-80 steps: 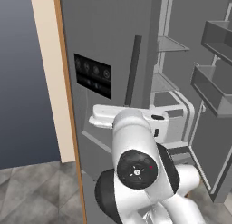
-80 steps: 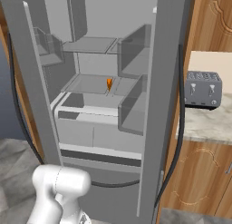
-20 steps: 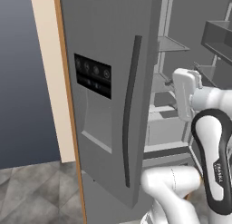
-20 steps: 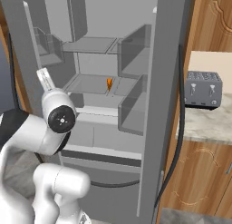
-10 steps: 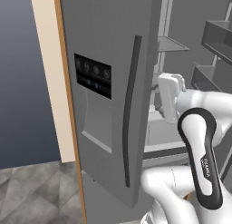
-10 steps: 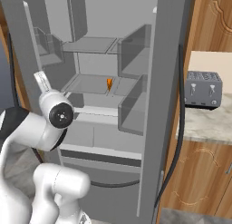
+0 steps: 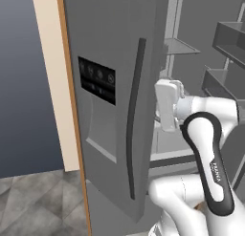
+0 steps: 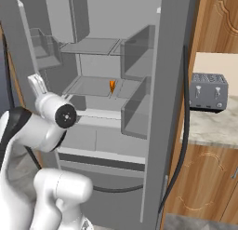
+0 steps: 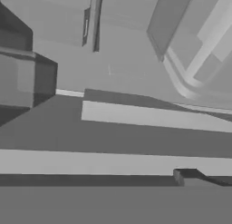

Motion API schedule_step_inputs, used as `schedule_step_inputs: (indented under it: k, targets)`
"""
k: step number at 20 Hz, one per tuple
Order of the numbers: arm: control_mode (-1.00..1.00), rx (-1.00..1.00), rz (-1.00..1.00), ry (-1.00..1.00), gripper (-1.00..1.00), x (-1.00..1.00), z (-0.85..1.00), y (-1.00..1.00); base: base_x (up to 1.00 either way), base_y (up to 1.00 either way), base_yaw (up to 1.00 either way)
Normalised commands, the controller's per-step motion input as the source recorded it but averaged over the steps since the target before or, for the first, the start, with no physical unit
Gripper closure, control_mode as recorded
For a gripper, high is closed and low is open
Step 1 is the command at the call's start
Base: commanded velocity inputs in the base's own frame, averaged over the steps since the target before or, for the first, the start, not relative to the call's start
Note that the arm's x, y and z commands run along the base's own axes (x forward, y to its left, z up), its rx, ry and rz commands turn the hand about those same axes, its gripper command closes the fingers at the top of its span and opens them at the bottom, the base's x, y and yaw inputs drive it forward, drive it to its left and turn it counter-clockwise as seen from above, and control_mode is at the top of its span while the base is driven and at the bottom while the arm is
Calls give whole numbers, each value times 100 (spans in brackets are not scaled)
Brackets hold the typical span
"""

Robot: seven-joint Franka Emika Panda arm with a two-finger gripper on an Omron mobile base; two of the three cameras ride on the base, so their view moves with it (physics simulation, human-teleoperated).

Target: Retrieve the sausage and cheese from the fridge and place them on the cutting board on the counter.

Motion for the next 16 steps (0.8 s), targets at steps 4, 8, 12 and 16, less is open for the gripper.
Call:
schedule_step_inputs:
  k: [4, 8, 12, 16]
  targets:
    - [-100, -3, 35, 2, -100, -27, -53, 100, 0, 0, 0]
    - [-100, -10, 44, 0, -100, -25, -41, 100, 0, 0, 0]
    - [-100, -12, 33, 0, -100, 9, -33, 100, 0, 0, 0]
    - [-100, -9, 20, -9, -100, 31, -28, 100, 0, 0, 0]
